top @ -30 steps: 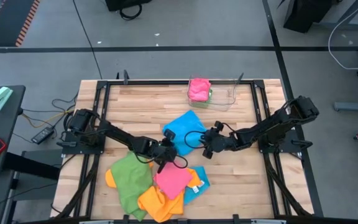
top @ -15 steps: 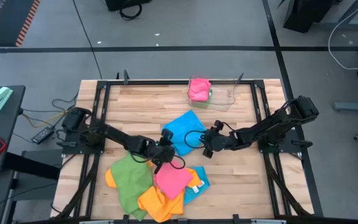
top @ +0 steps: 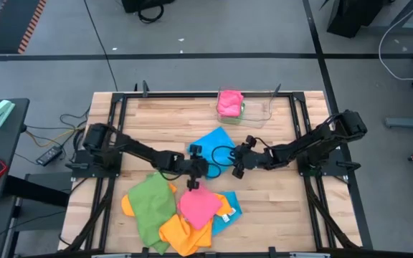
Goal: Fold microfiber towels
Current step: Fold the top blue towel
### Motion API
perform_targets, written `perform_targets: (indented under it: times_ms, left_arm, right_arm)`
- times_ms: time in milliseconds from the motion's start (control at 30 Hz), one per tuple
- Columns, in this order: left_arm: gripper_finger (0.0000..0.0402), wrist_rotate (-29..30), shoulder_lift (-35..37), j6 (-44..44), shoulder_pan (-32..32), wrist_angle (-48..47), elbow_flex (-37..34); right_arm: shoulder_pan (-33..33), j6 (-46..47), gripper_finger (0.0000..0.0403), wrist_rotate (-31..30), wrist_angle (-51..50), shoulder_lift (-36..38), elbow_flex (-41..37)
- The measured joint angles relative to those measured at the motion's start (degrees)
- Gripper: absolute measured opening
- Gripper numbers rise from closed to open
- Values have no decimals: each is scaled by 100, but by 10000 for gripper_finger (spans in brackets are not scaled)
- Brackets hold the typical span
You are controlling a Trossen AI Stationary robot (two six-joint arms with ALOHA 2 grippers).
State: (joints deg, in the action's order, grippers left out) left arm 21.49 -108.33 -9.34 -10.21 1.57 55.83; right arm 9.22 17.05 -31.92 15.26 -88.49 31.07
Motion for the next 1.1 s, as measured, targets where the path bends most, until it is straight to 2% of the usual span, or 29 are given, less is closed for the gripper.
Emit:
perform_targets:
  times_ms: [133,333,533,700,867,1100]
  left_arm:
    - [110,24,-158,-4,-17,32,9]
    - [110,21,-187,-10,-30,65,15]
    - [103,9,-192,11,-30,14,15]
    - [103,4,-192,16,-30,5,12]
    - [98,-7,-195,18,-30,-7,11]
    - [96,-13,-199,22,-30,-30,11]
  right_arm:
    - [-62,-139,200,85,84,-11,0]
    - [-53,-705,200,581,1465,-772,58]
    - [-242,-856,200,502,1588,-1382,271]
    - [-432,-690,200,364,1366,-1259,264]
    - [-566,-527,200,62,611,-924,263]
    - [-653,-446,200,3,-135,-863,264]
